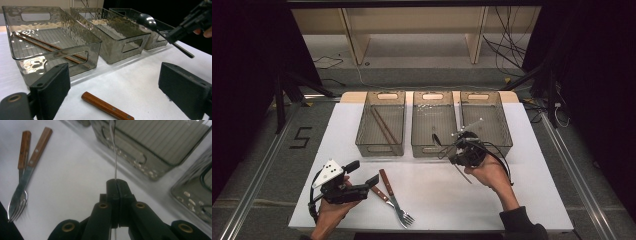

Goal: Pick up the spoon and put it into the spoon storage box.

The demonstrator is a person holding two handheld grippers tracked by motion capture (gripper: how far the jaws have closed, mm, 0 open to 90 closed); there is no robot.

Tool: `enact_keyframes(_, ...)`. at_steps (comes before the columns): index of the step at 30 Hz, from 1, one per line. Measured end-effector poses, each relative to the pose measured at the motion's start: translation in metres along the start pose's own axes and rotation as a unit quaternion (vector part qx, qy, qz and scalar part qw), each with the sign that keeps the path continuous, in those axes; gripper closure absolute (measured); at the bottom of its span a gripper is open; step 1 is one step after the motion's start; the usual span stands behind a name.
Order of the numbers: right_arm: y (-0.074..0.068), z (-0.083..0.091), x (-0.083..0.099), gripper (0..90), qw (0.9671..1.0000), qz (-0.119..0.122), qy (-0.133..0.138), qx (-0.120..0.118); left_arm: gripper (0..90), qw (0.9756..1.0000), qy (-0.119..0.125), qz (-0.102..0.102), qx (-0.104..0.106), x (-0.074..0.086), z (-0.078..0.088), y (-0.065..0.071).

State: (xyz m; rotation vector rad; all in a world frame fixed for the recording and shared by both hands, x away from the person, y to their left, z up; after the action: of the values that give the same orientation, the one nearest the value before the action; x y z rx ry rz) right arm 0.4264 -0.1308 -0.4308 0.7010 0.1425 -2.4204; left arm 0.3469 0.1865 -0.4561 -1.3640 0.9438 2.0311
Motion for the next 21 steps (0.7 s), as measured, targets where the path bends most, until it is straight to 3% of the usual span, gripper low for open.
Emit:
enact_keyframes(9,0.006,-0.002,-0.037,90.0,0.9997,-0.012,0.022,0.005,9.9,1.0000,0.001,0.000,0.001,0.000,0.000,0.000)
enact_keyframes(21,0.023,-0.014,-0.081,90.0,0.9982,-0.052,0.029,0.011,9.9,1.0000,-0.001,-0.001,0.002,0.000,0.000,-0.001)
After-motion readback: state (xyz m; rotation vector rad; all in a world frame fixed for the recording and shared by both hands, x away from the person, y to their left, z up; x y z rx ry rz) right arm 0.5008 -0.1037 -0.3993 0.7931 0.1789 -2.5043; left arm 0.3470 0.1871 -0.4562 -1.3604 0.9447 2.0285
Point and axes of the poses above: each handheld gripper's, and its own axes: z roughly backward along the jaws, x roughly out of its underside, y roughly to its right, the point moved 5 cm from there along -z, roughly forward along the jaws, and after that the axes turned 13 degrees about x, right-handed, at the moved point
